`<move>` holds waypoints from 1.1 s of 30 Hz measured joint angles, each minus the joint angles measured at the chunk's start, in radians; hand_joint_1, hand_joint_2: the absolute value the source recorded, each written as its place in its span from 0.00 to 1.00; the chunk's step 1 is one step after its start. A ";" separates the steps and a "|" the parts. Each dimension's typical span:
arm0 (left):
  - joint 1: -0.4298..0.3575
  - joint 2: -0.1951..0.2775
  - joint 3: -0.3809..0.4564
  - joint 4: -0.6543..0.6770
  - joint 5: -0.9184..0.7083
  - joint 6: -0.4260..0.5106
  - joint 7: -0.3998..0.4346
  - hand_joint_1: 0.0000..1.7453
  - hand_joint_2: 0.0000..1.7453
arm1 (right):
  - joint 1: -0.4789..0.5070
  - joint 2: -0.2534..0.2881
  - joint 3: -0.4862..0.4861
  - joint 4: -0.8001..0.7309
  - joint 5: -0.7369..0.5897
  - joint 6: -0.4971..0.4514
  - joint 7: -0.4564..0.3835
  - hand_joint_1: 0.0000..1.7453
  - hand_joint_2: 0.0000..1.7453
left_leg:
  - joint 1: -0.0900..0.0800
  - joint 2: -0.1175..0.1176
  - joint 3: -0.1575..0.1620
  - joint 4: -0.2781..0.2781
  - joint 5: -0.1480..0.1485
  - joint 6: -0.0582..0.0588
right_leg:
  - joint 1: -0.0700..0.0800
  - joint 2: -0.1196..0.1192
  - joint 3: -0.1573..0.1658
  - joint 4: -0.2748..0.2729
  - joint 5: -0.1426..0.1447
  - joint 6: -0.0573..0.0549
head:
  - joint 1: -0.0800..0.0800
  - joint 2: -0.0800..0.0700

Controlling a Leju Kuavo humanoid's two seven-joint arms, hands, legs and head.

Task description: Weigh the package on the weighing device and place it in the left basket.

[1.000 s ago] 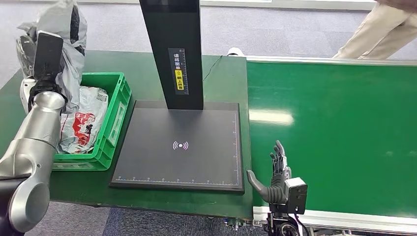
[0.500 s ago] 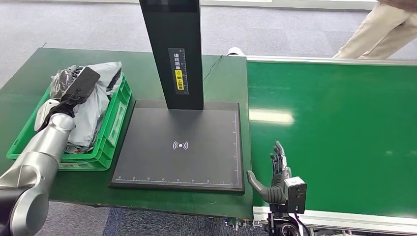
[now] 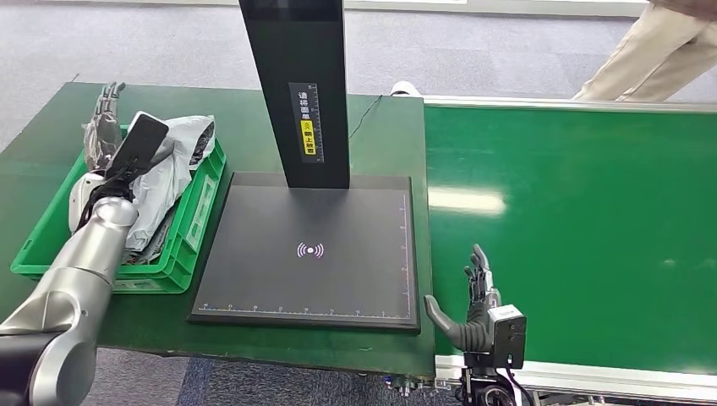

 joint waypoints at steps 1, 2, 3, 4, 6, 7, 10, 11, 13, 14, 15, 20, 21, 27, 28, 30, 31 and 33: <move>0.026 -0.007 0.007 -0.043 0.017 0.007 -0.018 0.00 1.00 | 0.002 0.002 -0.001 -0.002 0.000 -0.003 0.002 0.00 1.00 | 0.000 0.000 0.000 0.000 0.000 0.000 | 0.000 0.000 0.000 0.000 0.000 0.000 | 0.000 0.000; 0.059 -0.015 0.011 -0.094 0.033 0.009 -0.032 0.00 1.00 | 0.005 0.003 -0.001 -0.004 0.001 -0.005 0.004 0.00 1.00 | 0.000 0.000 0.000 0.000 0.000 0.000 | 0.000 0.000 0.000 0.000 0.000 0.000 | 0.000 0.000; 0.096 -0.024 0.013 -0.150 0.049 0.008 -0.045 0.00 1.00 | 0.008 0.004 -0.002 -0.007 0.001 -0.008 0.005 0.00 1.00 | 0.000 0.001 0.000 0.000 0.000 0.000 | 0.000 0.001 0.000 0.000 0.000 0.000 | 0.000 0.000; 0.135 -0.031 0.012 -0.207 0.066 0.009 -0.056 0.00 1.00 | 0.011 0.005 -0.003 -0.010 0.001 -0.009 0.005 0.00 1.00 | 0.000 0.001 0.000 0.000 0.000 0.000 | 0.000 0.001 0.000 0.000 0.000 0.000 | 0.000 0.000; 0.215 -0.046 0.007 -0.314 0.100 0.019 -0.081 0.00 1.00 | 0.017 0.005 -0.004 -0.016 0.001 -0.012 0.006 0.00 1.00 | -0.001 0.001 0.000 0.000 -0.001 0.000 | -0.001 0.002 -0.001 0.000 0.000 0.000 | 0.000 0.000; 0.263 -0.056 0.003 -0.374 0.117 0.029 -0.098 0.00 1.00 | 0.022 0.006 -0.005 -0.019 0.001 -0.013 0.006 0.00 1.00 | -0.001 0.002 0.000 0.000 -0.001 0.000 | -0.001 0.002 -0.001 0.000 0.000 0.000 | 0.000 0.000; 0.433 -0.105 -0.023 -0.553 0.136 0.053 -0.148 0.00 1.00 | 0.041 0.011 -0.008 -0.035 0.006 -0.016 0.012 0.00 1.00 | -0.001 0.002 0.000 0.000 -0.002 0.000 | -0.002 0.003 -0.001 -0.001 -0.001 0.000 | -0.001 0.000; 0.492 -0.124 -0.038 -0.604 0.132 0.056 -0.157 0.00 1.00 | 0.047 0.014 -0.008 -0.042 0.008 -0.016 0.015 0.00 1.00 | -0.001 0.002 0.000 0.000 -0.002 0.000 | -0.002 0.003 -0.001 -0.001 -0.001 0.000 | 0.000 0.000; 0.605 -0.165 -0.083 -0.683 0.122 0.054 -0.162 0.00 1.00 | 0.059 0.020 -0.008 -0.053 0.016 -0.015 0.023 0.00 1.00 | -0.002 0.002 0.000 0.000 -0.003 0.001 | -0.002 0.003 -0.001 -0.001 -0.002 0.001 | 0.000 0.000; 0.656 -0.186 -0.109 -0.713 0.123 0.044 -0.162 0.00 1.00 | 0.064 0.023 -0.007 -0.056 0.020 -0.014 0.027 0.00 1.00 | -0.002 0.002 0.000 0.000 -0.003 0.001 | -0.002 0.003 -0.001 -0.001 -0.002 0.001 | 0.000 0.000; 0.702 -0.205 -0.135 -0.735 0.132 0.028 -0.164 0.00 1.00 | 0.068 0.026 -0.007 -0.058 0.024 -0.013 0.032 0.00 1.00 | -0.002 0.002 0.000 0.000 -0.004 0.001 | -0.002 0.003 -0.001 -0.001 -0.002 0.001 | 0.000 0.000; 0.872 -0.299 -0.225 -0.773 0.312 -0.111 -0.236 0.00 0.25 | 0.080 0.037 -0.002 -0.051 0.036 0.009 0.041 0.00 1.00 | -0.002 0.001 0.000 0.000 -0.004 0.001 | -0.002 0.002 -0.001 -0.001 -0.002 0.001 | 0.000 0.000; 0.893 -0.315 -0.234 -0.771 0.355 -0.145 -0.251 0.00 0.50 | 0.081 0.040 0.000 -0.047 0.040 0.016 0.039 0.00 1.00 | -0.002 0.001 0.000 0.000 -0.004 0.001 | -0.002 0.002 0.000 -0.001 -0.002 0.001 | 0.000 0.000; 0.966 -0.395 -0.271 -0.716 0.449 -0.245 -0.276 0.00 1.00 | 0.081 0.051 0.043 -0.015 0.101 -0.003 0.053 0.00 1.00 | -0.002 0.001 0.001 0.000 -0.004 0.001 | -0.002 0.002 0.000 -0.001 -0.002 0.001 | 0.000 0.000; 0.975 -0.402 -0.274 -0.706 0.451 -0.249 -0.277 0.00 1.00 | 0.081 0.052 0.051 -0.008 0.107 -0.011 0.054 0.00 1.00 | -0.002 0.001 0.001 0.000 -0.004 0.001 | -0.002 0.002 0.000 -0.001 -0.002 0.001 | 0.000 0.000; 0.992 -0.412 -0.278 -0.694 0.448 -0.253 -0.279 0.00 1.00 | 0.082 0.052 0.067 0.003 0.114 -0.027 0.055 0.00 1.00 | -0.002 0.001 0.001 0.000 -0.004 0.001 | -0.002 0.002 0.000 -0.001 -0.002 0.001 | 0.000 0.000; 1.001 -0.416 -0.279 -0.692 0.441 -0.255 -0.279 0.00 1.00 | 0.083 0.052 0.074 0.007 0.115 -0.036 0.053 0.00 1.00 | -0.002 0.001 0.001 0.000 -0.004 0.001 | -0.002 0.002 0.000 -0.001 -0.002 0.001 | 0.000 0.000; 1.017 -0.420 -0.282 -0.690 0.420 -0.257 -0.272 0.00 1.00 | 0.088 0.050 0.090 0.013 0.113 -0.053 0.043 0.00 1.00 | -0.002 0.001 0.001 0.000 -0.004 0.001 | -0.002 0.002 0.000 -0.001 -0.002 0.001 | 0.000 0.000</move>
